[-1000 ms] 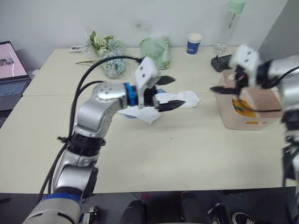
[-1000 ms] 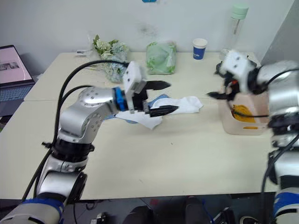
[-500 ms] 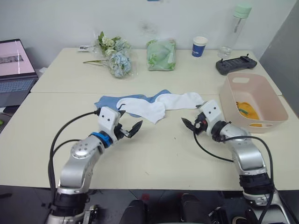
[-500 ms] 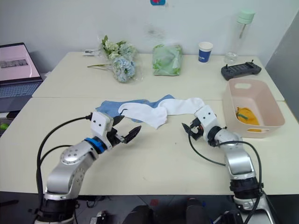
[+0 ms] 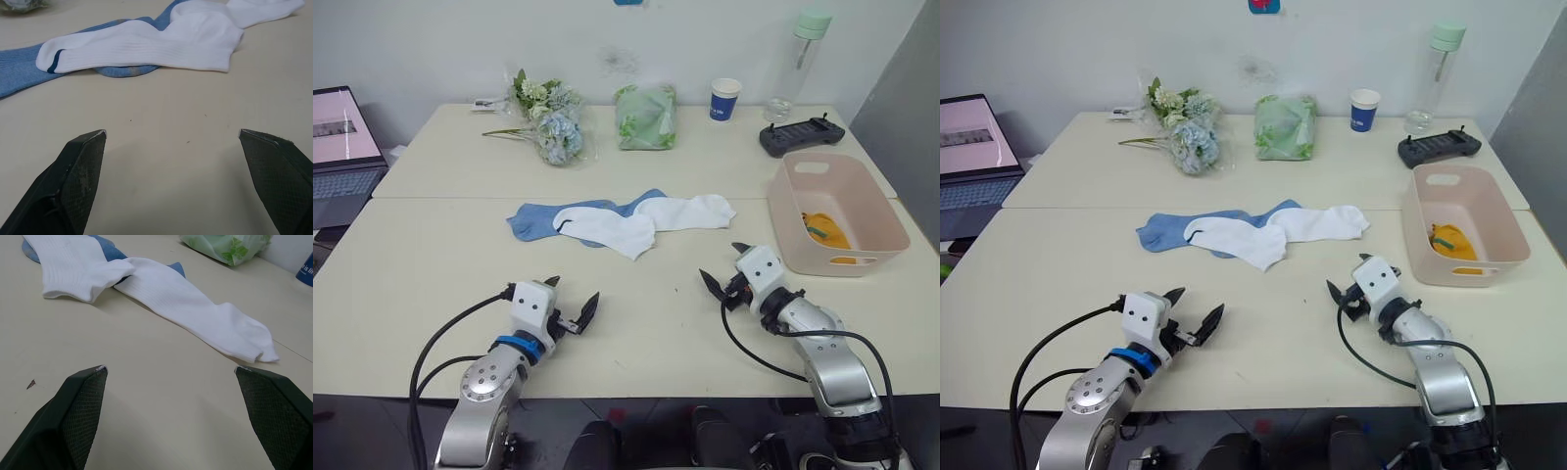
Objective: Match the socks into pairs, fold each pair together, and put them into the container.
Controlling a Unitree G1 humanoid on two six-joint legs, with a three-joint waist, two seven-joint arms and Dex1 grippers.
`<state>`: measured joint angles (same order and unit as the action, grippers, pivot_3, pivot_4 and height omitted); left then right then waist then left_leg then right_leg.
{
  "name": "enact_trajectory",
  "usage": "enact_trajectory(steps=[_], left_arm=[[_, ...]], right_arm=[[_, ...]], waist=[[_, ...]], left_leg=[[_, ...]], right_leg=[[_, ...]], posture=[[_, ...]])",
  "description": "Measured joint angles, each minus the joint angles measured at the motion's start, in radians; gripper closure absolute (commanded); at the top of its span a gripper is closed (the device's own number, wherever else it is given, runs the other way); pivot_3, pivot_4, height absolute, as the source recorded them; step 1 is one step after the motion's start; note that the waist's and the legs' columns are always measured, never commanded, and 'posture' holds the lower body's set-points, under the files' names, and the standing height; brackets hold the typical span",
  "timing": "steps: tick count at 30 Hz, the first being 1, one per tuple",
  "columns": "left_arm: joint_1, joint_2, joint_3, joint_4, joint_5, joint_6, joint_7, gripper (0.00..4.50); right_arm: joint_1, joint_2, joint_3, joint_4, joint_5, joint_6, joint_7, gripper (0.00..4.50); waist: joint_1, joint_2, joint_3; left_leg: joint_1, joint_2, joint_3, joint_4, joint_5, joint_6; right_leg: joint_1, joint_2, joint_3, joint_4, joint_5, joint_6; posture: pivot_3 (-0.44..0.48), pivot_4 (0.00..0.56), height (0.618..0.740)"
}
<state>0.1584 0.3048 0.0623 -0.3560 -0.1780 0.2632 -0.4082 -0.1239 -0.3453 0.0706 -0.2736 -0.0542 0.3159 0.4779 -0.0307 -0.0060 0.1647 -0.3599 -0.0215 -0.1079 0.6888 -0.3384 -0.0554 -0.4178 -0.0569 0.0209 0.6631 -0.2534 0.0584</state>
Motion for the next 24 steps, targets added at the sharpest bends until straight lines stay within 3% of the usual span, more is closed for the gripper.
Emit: enact_trajectory(steps=[4, 9, 17, 21, 24], left_arm=[[-0.038, 0.003, -0.019, 0.002, 0.001, 0.002, 0.0, 0.0], [-0.211, 0.028, -0.073, 0.052, 0.013, 0.013, -0.043, 0.0], [-0.506, -0.027, -0.167, 0.38, 0.05, 0.039, -0.078, 0.0], [-0.566, -0.027, -0.187, 0.493, 0.072, 0.06, -0.089, 0.0], [-0.582, -0.025, -0.202, 0.531, 0.091, 0.053, -0.1, 0.88]], right_arm=[[-0.021, -0.002, 0.001, 0.008, 0.011, -0.001, 0.005, 0.02], [-0.091, -0.006, -0.001, 0.028, 0.047, 0.003, 0.029, 0.02], [-0.17, -0.02, -0.023, 0.11, 0.071, 0.0, 0.03, 0.02], [-0.173, -0.028, -0.031, 0.11, 0.076, 0.001, 0.021, 0.02], [-0.173, -0.029, -0.031, 0.11, 0.076, 0.001, 0.016, 0.0]], waist=[[0.0, 0.0, 0.0], [0.0, 0.0, 0.0], [-0.002, 0.0, 0.0], [-0.006, 0.0, 0.0], [-0.002, 0.0, 0.0]], left_leg=[[0.0, 0.0, 0.0, 0.0, 0.0, 0.0], [0.0, 0.0, 0.0, 0.0, 0.0, 0.0], [-0.001, -0.001, -0.001, 0.002, 0.0, 0.0], [-0.001, -0.001, 0.0, 0.001, 0.0, 0.0], [-0.002, -0.001, -0.001, 0.002, 0.0, -0.001]], right_leg=[[0.0, 0.0, 0.0, 0.0, 0.0, 0.0], [0.001, 0.0, -0.001, 0.0, 0.0, 0.0], [0.0, 0.0, -0.002, 0.0, 0.0, 0.0], [-0.002, 0.0, -0.001, 0.0, 0.0, 0.0], [-0.002, 0.0, -0.001, 0.001, 0.0, 0.0]], posture=[[0.0, 0.15, 0.74], [0.0, 0.15, 0.74], [0.0, 0.15, 0.74], [0.0, 0.15, 0.74], [0.0, 0.15, 0.74]])
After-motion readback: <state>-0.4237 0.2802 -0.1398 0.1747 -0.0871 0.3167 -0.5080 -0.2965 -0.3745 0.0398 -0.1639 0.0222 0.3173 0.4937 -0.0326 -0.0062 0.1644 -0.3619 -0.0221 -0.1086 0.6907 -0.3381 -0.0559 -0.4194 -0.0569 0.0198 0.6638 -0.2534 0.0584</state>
